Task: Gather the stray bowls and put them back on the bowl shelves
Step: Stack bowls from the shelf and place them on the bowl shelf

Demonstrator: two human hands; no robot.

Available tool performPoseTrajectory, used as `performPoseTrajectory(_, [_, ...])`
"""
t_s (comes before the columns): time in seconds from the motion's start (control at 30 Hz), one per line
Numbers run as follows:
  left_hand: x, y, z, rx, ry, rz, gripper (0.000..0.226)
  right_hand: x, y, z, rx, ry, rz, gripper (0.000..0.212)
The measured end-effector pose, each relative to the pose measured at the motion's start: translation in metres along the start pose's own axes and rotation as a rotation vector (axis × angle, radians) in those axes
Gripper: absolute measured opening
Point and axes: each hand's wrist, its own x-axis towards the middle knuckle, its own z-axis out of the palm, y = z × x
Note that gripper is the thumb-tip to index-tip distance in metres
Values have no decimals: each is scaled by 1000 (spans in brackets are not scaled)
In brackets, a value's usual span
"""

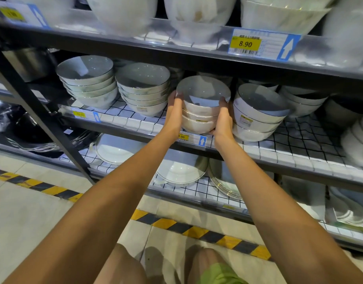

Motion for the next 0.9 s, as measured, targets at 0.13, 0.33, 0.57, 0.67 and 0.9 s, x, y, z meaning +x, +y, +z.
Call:
performPoseTrajectory(0.13, [3,2,-1,-39,-17,9,53,7,-2,6,-62,20,46,70])
performPoseTrajectory(0.33, [21,5,-5,-43,27,-72,39,20,-7,7,-118,48,141,47])
performPoseTrajectory(0.57, [18,9,-6,-40,4,-129,37,10,-2,1,-164,-41,18,51])
performPoseTrajectory(0.67, [17,14,-3,-16,51,-176,40,7,-5,0,-163,-63,3,54])
performPoseTrajectory(0.9, [5,30,-3,191,-29,-98,60,66,0,17,-280,39,97,123])
